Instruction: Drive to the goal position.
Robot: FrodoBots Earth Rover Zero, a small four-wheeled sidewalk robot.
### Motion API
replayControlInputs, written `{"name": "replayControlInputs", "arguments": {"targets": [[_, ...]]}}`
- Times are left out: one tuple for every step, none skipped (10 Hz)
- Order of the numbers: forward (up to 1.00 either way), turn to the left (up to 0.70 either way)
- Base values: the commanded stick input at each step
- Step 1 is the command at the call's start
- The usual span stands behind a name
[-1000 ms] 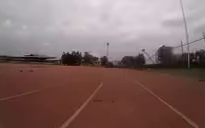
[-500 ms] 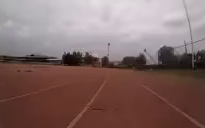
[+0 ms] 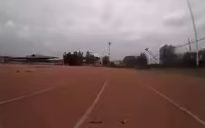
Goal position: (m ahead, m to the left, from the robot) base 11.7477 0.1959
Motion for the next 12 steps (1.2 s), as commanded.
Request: {"name": "replayControlInputs", "arguments": {"targets": [[0.7,0.0],[0.7,0.0],[0.7,0.0],[0.7,0.0],[0.7,0.0],[0.7,0.0],[0.7,0.0],[0.7,0.0],[0.7,0.0],[0.7,0.0],[0.7,0.0],[0.7,0.0]]}}
